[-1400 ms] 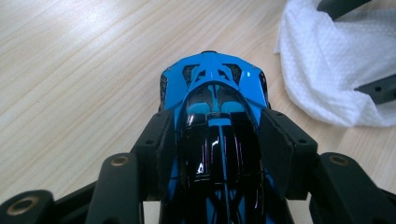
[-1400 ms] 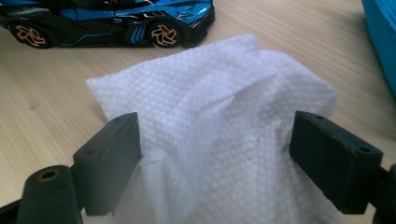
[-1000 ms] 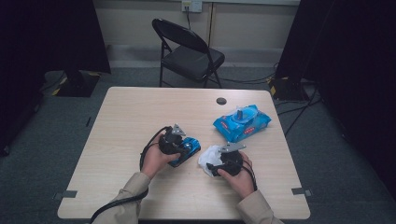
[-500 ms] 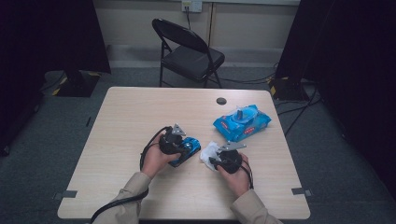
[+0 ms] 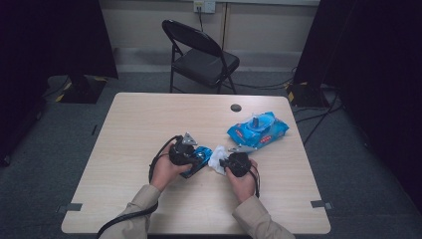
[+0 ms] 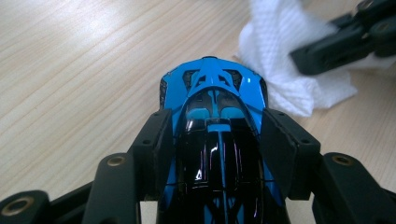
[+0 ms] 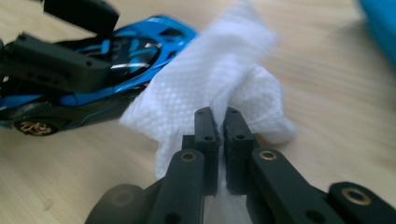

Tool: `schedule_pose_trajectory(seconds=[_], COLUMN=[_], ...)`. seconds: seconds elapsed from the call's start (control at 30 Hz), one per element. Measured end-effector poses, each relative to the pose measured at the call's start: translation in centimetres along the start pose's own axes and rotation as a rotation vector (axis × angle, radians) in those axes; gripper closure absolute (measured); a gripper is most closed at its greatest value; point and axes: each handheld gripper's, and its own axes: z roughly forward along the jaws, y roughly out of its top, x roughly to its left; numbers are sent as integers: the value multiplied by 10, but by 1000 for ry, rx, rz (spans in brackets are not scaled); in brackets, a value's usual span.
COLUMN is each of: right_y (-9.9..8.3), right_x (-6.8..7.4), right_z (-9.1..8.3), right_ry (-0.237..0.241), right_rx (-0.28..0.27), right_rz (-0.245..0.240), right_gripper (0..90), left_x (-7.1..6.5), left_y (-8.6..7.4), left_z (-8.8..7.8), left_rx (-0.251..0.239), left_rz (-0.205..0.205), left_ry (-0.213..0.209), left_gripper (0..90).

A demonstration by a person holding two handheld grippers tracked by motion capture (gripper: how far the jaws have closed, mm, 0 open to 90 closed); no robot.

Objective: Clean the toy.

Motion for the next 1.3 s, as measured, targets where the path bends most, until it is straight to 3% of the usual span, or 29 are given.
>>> schedule_pose_trajectory(seconds=[0.13, 0.2, 0.3, 0.43, 0.57, 0.63, 0.8, 1.0, 1.3], right_y=[2, 2, 4, 7, 6, 7, 12, 10, 5], right_x=[4, 2, 1, 5, 9, 12, 21, 23, 46], right_z=[1, -3, -8, 1, 9, 11, 13, 11, 12], right_ry=[22, 10, 36, -1, -23, -12, -16, 32, 114], right_rx=[25, 11, -13, 14, 16, 27, 60, 69, 82], right_rz=[-5, -18, -23, -51, -83, -103, -146, -128, -148], right_gripper=[735, 672, 593, 537, 580, 686, 832, 864, 869], left_x=[0, 1, 1, 1, 0, 1, 0, 0, 0], left_y=[0, -1, -1, -1, -1, -1, 1, 0, 2], left_z=[0, 0, 0, -1, -1, -1, -1, -2, -2], left_rx=[2, -5, -9, -5, -3, -2, 19, 19, 29], left_rz=[0, 3, -2, 2, 3, 1, 3, 3, 4], left_ry=[-1, -4, -7, -5, -3, -4, 1, -3, -2], left_gripper=[453, 453, 454, 456, 457, 457, 457, 457, 457])
